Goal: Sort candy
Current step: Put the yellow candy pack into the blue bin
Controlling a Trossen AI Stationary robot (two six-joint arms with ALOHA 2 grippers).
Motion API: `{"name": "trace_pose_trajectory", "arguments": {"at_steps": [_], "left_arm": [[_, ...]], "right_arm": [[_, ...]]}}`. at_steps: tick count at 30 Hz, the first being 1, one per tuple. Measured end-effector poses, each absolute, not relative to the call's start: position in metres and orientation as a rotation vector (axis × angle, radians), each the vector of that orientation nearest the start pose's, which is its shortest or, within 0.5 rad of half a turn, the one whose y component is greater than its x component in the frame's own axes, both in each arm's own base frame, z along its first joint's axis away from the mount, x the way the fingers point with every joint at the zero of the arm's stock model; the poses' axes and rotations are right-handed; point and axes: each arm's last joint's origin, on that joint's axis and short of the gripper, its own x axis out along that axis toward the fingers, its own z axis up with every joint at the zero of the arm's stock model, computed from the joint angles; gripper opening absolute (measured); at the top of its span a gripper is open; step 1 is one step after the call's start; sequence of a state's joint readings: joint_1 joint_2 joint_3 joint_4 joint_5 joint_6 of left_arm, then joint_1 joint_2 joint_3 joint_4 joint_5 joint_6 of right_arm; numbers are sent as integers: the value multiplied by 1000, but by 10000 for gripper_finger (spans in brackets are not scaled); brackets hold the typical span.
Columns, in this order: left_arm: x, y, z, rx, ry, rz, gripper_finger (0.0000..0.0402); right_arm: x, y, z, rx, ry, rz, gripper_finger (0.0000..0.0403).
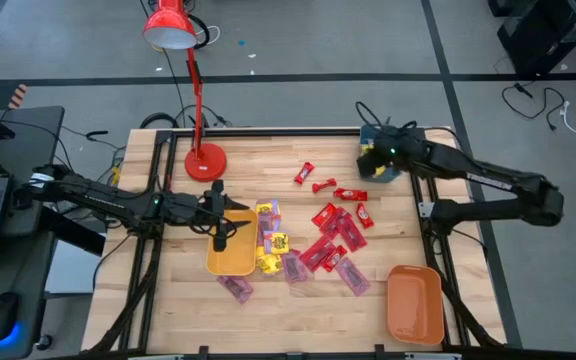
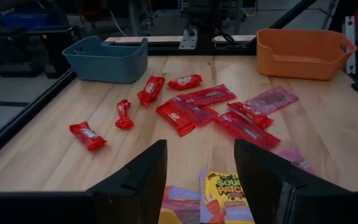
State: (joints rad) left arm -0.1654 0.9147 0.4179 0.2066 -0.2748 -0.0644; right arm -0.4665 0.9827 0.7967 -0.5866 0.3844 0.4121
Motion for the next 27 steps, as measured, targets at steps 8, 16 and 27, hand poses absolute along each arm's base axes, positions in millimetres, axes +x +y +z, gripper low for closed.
{"name": "trace_pose_trajectory", "arguments": {"at_steps": [8, 16, 27], "left_arm": [[194, -26, 222, -30, 273, 46, 190], [193, -26, 221, -29, 291, 47, 190], [193, -26, 219, -24, 310, 47, 190]], "right_arm": [[199, -60, 290, 305, 426, -637, 103], [242, -26, 277, 248, 393, -445, 103], [304, 9, 274, 181, 443, -300, 103]]}}
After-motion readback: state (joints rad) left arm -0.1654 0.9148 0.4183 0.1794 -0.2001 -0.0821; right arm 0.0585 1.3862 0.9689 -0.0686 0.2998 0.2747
